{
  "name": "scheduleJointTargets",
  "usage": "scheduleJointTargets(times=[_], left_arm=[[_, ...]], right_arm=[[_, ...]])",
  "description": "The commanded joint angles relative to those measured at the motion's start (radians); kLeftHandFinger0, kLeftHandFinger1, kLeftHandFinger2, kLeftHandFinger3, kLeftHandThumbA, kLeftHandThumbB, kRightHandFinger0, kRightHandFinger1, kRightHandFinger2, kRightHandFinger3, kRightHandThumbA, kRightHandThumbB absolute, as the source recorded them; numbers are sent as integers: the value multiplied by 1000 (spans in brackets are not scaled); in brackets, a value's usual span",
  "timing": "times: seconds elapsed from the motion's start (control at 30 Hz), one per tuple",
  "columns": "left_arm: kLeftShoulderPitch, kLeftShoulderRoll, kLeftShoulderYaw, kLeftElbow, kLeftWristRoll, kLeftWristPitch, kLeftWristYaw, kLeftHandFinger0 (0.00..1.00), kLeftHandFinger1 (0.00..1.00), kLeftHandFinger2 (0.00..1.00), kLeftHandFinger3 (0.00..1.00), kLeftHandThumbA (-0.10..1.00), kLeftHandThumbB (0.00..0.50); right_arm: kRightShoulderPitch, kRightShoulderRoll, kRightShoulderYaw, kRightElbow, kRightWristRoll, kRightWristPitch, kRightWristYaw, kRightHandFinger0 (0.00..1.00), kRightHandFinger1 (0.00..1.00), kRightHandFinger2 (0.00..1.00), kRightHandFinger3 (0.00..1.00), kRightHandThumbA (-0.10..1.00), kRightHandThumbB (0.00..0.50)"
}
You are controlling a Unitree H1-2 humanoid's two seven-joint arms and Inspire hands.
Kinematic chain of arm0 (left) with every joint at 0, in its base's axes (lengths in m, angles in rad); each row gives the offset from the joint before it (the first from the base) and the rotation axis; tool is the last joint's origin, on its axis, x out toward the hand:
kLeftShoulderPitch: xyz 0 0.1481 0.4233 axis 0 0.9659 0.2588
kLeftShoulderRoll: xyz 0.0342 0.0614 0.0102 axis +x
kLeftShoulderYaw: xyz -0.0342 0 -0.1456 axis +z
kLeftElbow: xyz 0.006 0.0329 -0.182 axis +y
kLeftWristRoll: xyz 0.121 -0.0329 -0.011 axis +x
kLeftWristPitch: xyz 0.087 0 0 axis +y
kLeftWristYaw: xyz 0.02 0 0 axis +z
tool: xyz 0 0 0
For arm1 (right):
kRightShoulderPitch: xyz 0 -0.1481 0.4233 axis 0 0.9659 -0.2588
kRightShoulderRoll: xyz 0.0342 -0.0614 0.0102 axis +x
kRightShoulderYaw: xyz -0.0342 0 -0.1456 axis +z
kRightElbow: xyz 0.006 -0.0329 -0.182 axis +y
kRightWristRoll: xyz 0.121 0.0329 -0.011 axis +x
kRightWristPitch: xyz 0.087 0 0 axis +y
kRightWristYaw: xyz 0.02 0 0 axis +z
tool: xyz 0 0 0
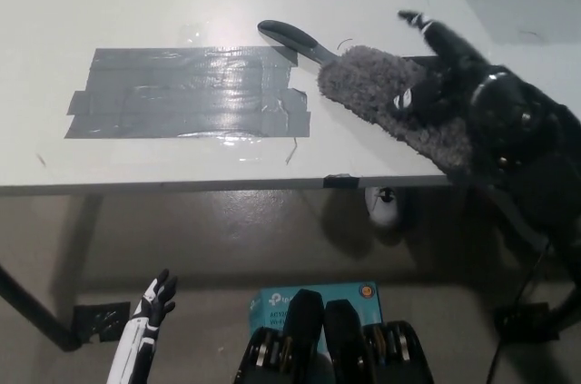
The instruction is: A grey duster is kept infront of the robot in the middle of the table and the robot extends its right arm to grab the duster, picks it up and hands it to a person
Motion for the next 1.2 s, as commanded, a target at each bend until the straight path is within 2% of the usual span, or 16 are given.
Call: scheduleJointTargets(times=[0.0,0.27,0.6,0.67,0.7,0.73,0.77,0.8,0.83,0.87,0.9,0.93,1.03,1.07,1.13,1.17], left_arm=[[-6,8,3,-15,19,-53,37,1000,1000,1000,1000,1000,345],[-20,12,10,-28,26,-49,29,1000,1000,1000,1000,1000,355],[-26,15,11,-26,14,-53,20,1000,1000,1000,1000,1000,358],[-29,17,11,-23,16,-53,21,1000,1000,1000,1000,1000,361],[-33,18,11,-21,16,-53,20,1000,1000,1000,1000,1000,362],[-33,18,11,-20,13,-53,18,1000,1000,1000,1000,1000,363],[-35,18,12,-21,12,-52,18,1000,1000,1000,1000,1000,364],[-37,19,13,-20,14,-52,19,1000,1000,1000,1000,1000,364],[-39,18,12,-19,14,-51,18,1000,1000,1000,1000,1000,364],[-38,17,10,-19,14,-51,18,1000,1000,1000,1000,1000,364],[-37,17,9,-19,13,-52,18,1000,1000,1000,1000,1000,363],[-35,16,8,-19,13,-52,18,1000,1000,1000,1000,1000,362],[-41,17,8,-16,13,-53,19,1000,1000,1000,1000,1000,357],[-36,17,9,-17,12,-53,18,1000,1000,1000,1000,1000,355],[-48,17,9,-6,20,-53,25,1000,1000,1000,1000,1000,350],[-51,17,10,-4,21,-52,24,1000,1000,1000,1000,1000,350]], right_arm=[[-156,47,80,189,-78,72,70,1000,1000,1000,1000,1000,498],[-239,83,123,419,-84,23,68,1000,1000,1000,1000,1000,500],[-205,72,191,397,-146,94,95,1000,1000,1000,1000,971,500],[-207,69,209,412,-166,95,101,1000,1000,1000,1000,767,450],[-209,68,220,427,-179,95,105,1000,1000,1000,1000,746,454],[-206,69,210,442,-171,95,89,1000,1000,1000,1000,591,427],[-204,69,195,454,-157,95,69,900,1000,1000,1000,458,420],[-195,72,166,468,-137,95,33,460,574,732,1000,233,348],[-185,66,159,464,-130,86,26,51,144,356,1000,111,327],[-168,55,162,449,-127,60,39,14,164,356,1000,-24,294],[-160,51,162,444,-126,46,45,3,172,330,960,-71,280],[-148,43,147,431,-105,28,68,0,121,276,1000,-99,239],[-127,26,86,400,-36,-19,118,20,243,412,1000,-100,248],[-114,18,70,378,-24,-36,126,20,249,405,1000,-100,246],[-107,10,27,365,-1,-61,119,8,294,447,548,-100,252],[-106,10,5,369,9,-71,112,41,429,593,326,-100,238]])
